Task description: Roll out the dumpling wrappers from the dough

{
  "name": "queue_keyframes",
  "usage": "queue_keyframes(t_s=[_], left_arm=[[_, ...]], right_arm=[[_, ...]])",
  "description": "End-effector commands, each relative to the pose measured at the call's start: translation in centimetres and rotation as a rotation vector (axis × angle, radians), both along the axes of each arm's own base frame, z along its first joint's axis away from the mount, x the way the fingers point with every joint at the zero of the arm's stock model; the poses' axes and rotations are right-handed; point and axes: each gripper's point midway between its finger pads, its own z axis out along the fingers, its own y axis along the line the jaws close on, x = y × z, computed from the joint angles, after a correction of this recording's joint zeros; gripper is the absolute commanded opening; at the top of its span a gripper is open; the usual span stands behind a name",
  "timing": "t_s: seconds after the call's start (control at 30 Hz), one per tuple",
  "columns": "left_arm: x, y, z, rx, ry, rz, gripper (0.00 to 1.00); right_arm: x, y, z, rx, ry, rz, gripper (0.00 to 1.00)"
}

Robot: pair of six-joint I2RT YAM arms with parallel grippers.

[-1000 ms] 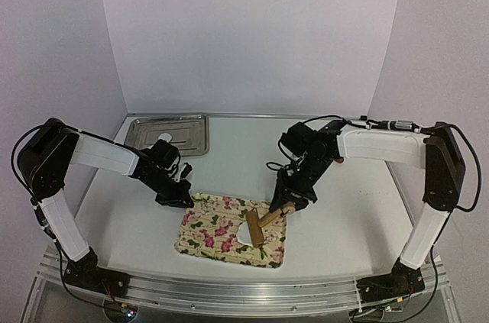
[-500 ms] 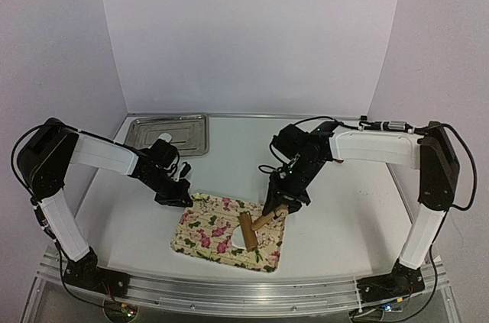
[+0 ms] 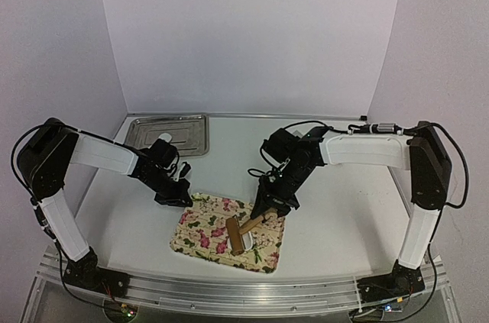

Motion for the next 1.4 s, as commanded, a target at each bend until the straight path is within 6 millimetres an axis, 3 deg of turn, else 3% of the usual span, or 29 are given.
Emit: queue_keyframes(t_s=[0.0, 0.2, 1.37], left_arm=[[0.3, -1.4, 1.3, -0.067, -0.036, -0.024, 0.0], [0.3, -1.3, 1.2, -0.065, -0.033, -0.022, 0.0], [0.4, -1.1, 1.3, -0.06, -0.029, 0.012, 0.0]], right_arm=[[-3.9, -13.0, -10.5, -0.694, 0.034, 0.039, 0.0], [-4.2, -13.8, -10.9, -0.722, 0.037, 0.044, 0.0], [-3.3, -11.0, -12.6, -0.726, -0.004, 0.101, 0.0]])
